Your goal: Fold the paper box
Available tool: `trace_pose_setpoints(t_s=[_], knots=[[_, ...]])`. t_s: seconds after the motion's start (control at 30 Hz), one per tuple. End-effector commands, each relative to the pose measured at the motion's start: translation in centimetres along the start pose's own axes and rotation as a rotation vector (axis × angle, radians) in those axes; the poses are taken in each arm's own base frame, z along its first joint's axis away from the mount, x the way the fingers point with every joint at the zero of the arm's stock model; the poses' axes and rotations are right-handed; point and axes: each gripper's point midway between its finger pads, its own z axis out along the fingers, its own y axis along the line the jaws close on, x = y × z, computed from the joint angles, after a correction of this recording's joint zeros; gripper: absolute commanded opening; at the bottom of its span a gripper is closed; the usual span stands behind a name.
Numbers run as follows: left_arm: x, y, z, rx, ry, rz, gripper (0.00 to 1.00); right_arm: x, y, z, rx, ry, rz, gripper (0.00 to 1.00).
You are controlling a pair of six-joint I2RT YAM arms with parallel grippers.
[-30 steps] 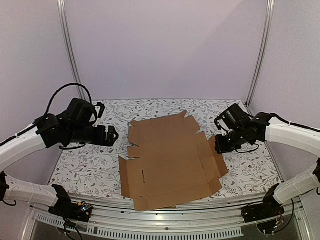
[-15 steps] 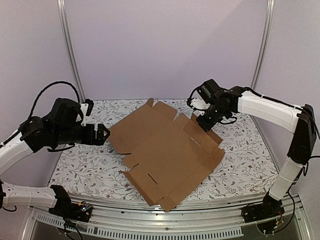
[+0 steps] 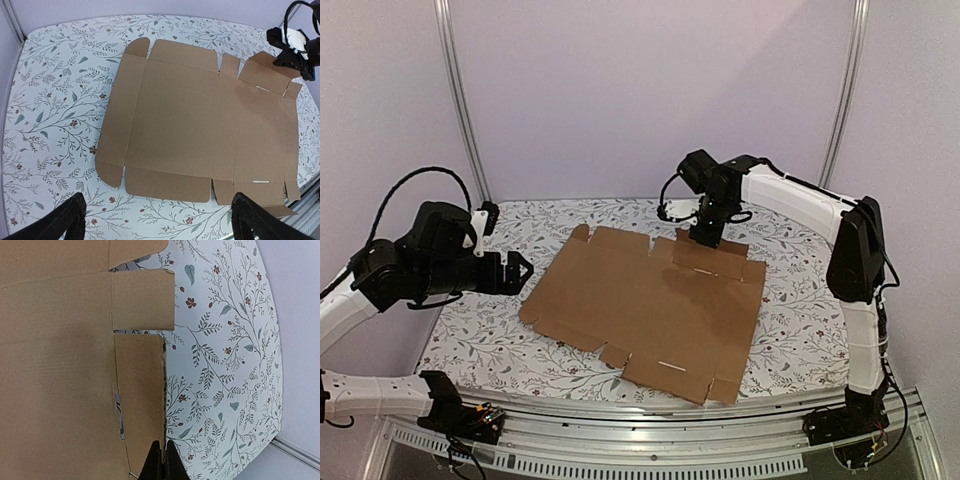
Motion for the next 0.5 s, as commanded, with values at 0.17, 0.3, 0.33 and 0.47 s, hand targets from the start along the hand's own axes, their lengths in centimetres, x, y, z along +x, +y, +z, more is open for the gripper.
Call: trace_pose_setpoints(t_s=[0.17,0.3,0.33,0.47], knots=[[1.3,-0.1,0.1,0.009,0.034,0.007,1.00,-0.6,-0.5,2.6,0.009,0.022,-0.069,0.05],[1.2,0.0,0.2,0.003,0.033,0.021,1.00,-1.3,-2.1,0.7,0.055,-0.028,0.016,0.28],[1.1,0.0,0.1,-0.001,0.028,0.025,0.99,-1.2,-2.5,0.2,0.058,-0.038,0.039,0.33],[0.7,-0.1,0.3,-0.003,0.022,0.041,1.00,-0.8,-4.3,-3.6,0.046,-0.126,0.208,0.50]])
